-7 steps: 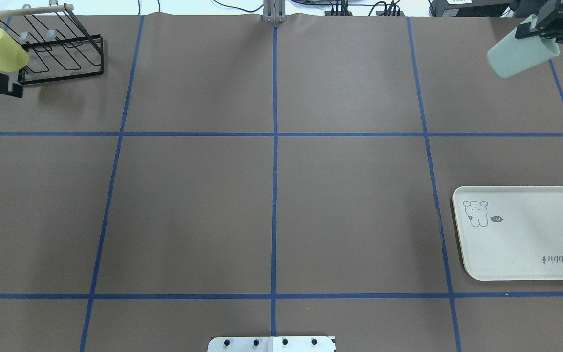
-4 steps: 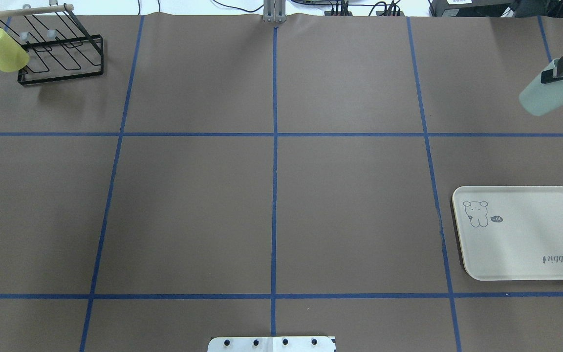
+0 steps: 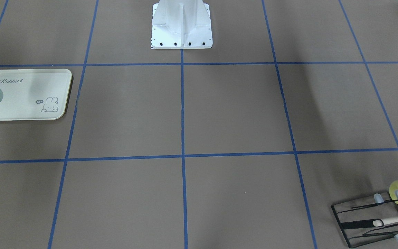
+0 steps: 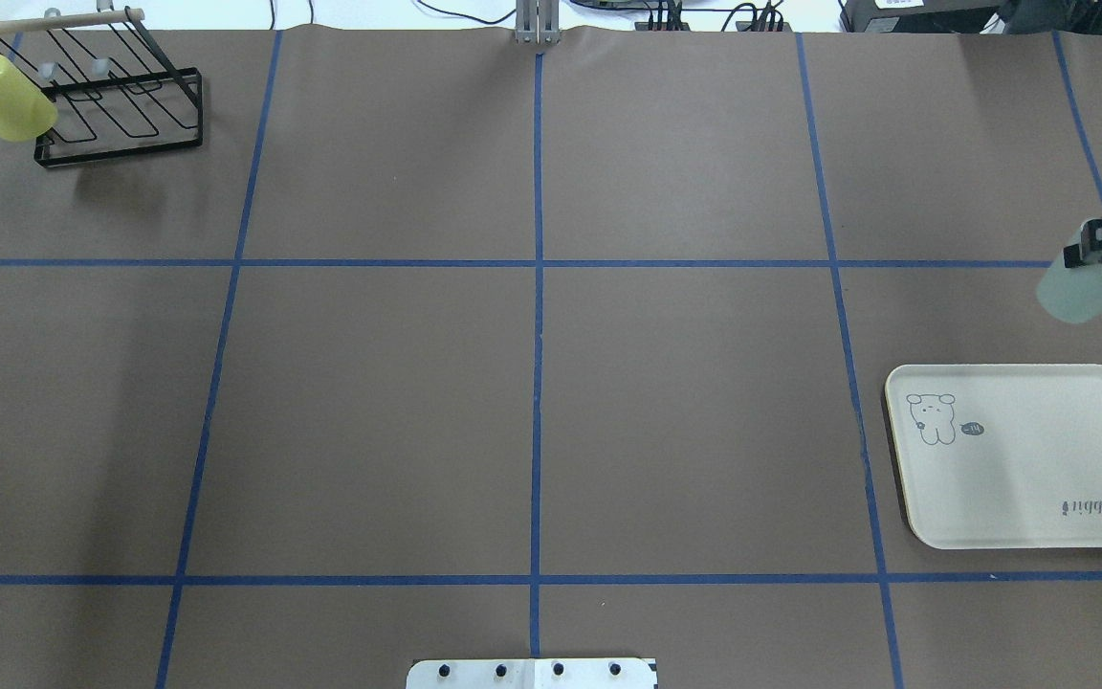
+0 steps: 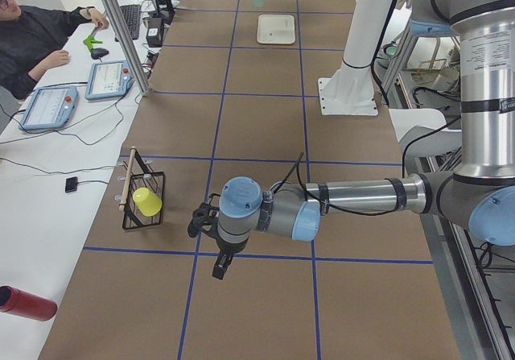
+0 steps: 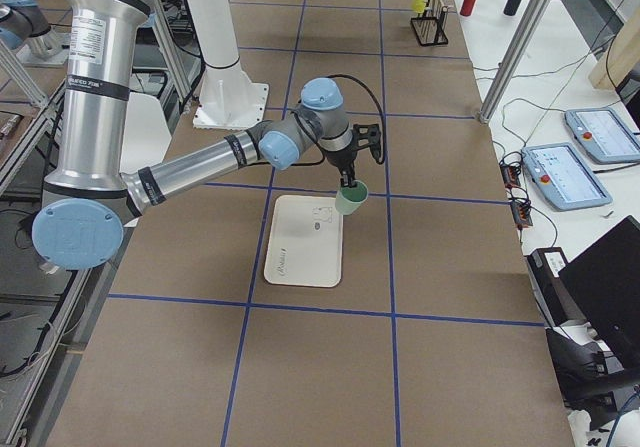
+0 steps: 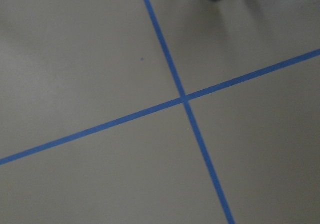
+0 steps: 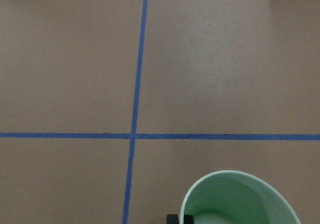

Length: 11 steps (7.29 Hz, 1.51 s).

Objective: Left arm grabs green cup and hands to right arm on tray

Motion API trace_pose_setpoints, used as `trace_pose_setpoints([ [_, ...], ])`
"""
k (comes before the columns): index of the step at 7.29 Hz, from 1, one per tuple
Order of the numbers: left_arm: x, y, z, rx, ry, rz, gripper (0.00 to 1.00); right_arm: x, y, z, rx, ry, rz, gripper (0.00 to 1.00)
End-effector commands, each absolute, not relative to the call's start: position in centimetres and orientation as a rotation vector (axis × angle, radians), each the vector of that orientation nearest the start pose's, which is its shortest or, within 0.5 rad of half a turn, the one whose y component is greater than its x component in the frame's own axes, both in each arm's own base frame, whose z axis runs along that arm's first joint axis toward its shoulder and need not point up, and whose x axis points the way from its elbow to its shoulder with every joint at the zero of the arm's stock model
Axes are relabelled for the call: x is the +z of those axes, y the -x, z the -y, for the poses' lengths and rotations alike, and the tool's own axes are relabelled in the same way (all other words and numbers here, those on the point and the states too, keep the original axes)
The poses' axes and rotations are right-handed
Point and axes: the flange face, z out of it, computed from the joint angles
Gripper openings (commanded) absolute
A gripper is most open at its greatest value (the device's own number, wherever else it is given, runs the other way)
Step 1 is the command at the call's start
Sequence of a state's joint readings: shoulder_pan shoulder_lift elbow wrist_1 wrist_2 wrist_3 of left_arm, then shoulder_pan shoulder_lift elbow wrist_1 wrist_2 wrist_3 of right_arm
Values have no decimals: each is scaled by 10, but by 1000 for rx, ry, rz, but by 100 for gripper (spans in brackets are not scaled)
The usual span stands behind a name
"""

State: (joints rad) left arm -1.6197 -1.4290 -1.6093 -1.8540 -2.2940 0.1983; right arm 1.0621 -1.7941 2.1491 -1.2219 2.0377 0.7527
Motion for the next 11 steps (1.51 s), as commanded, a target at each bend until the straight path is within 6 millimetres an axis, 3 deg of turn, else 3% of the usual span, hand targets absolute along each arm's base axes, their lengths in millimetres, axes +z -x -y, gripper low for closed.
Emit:
trace_pose_setpoints([
  [1,713,92,416,179,-194,-709,100,474,116,353,67,-335,752,0],
  [2,723,91,401,165,-166,-715,100,478,129,346,91,-350,739,0],
  [3,724,91,397,161,-160,-719,100,480,158,338,125,-379,707,0],
  [5,719,85,395,158,-167,-789,100,506,217,318,207,-426,714,0],
  [7,719,85,396,156,-166,-791,100,530,238,309,222,-454,685,0],
  [9,720,85,395,156,-165,-791,100,531,249,304,234,-452,693,0],
  [10,720,85,395,156,-165,-791,100,531,251,303,234,-451,695,72],
  [11,720,85,395,156,-166,-791,100,531,252,303,221,-458,691,100],
])
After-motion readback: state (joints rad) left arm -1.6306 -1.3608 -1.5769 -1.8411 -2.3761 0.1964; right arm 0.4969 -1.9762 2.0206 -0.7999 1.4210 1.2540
